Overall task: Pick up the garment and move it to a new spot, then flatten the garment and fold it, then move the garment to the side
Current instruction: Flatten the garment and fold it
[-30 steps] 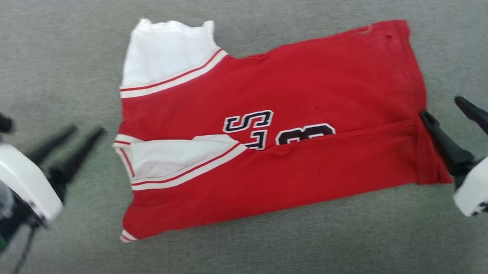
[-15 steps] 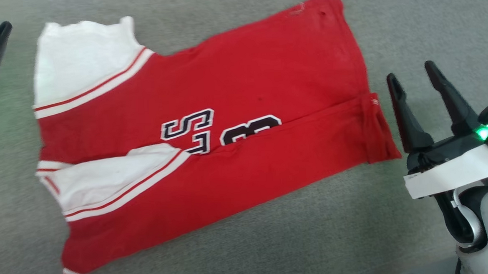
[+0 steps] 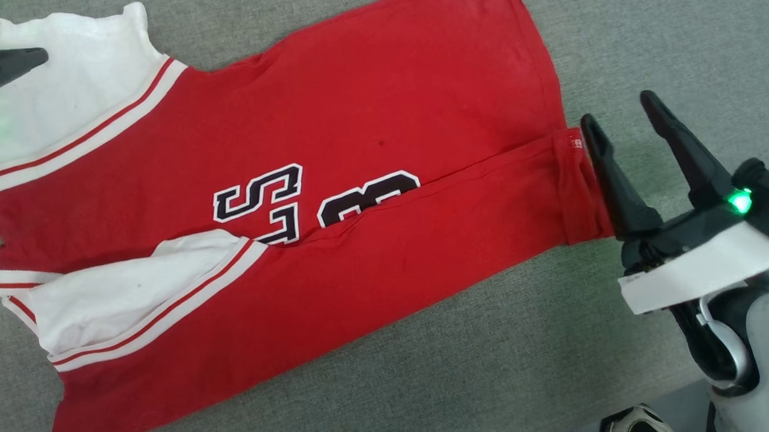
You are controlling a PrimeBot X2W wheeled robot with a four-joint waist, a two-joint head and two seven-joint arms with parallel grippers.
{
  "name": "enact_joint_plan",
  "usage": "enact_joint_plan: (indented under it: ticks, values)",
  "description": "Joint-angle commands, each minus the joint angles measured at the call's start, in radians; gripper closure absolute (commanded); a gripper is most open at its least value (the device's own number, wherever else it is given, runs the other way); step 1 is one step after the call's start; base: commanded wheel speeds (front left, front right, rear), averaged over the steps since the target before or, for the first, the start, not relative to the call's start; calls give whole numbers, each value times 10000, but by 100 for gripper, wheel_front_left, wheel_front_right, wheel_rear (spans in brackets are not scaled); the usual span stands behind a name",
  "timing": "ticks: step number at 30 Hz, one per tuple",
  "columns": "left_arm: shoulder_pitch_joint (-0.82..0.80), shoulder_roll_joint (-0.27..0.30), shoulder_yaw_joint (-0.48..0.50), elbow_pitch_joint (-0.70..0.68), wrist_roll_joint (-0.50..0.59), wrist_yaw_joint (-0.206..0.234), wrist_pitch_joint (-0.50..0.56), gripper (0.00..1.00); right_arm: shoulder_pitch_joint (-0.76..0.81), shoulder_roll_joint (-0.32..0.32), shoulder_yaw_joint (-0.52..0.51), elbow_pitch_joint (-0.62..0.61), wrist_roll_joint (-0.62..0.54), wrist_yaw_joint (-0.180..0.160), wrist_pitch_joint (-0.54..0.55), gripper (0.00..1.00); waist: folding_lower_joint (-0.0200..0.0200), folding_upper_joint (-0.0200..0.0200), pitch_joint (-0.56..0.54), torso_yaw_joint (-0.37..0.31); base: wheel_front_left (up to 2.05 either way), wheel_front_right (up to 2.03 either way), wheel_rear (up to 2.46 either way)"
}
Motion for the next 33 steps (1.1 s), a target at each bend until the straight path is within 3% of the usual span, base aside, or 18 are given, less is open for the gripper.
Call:
enact_joint_plan:
  ticks: [1, 2, 8, 15, 19, 25, 33]
  values:
    - [239, -227, -166, 126, -112, -109, 326, 88, -320, -155, 129, -45, 54, 0, 233, 0, 0, 0, 58, 41, 0, 0, 0]
    - [159, -266, -120, 146, -131, -131, 315, 100, -473, -274, 220, -14, 89, 0, 456, 0, 0, 0, 90, 60, 0, 0, 0]
    - [-142, -496, -137, 214, 56, -412, -8, 100, -2501, -1235, 886, 834, 520, 0, 2607, 0, 0, 0, 294, 353, 0, 0, 0]
    - [-293, -1026, -161, 68, 29, -668, -489, 100, -5496, -2382, 1868, 2954, 1630, -1, 5640, 0, 0, 0, 529, 1117, 0, 0, 0]
    - [-366, -1186, -211, -140, 34, -701, -719, 100, -6867, -2476, 2123, 4129, 2027, 0, 6995, 0, 0, 0, 717, 1469, 0, 0, 0]
    - [-421, -1363, -263, -817, -148, -706, -1036, 100, -7985, -2361, 2317, 5221, 2156, -1, 7716, 0, 0, 0, 948, 1790, 0, 0, 0]
    - [-507, -1340, -466, -1253, -276, -708, -1327, 100, -8354, -2197, 2845, 6309, 2352, 2, 8916, 0, 0, 0, 1147, 2023, 0, 0, 0]
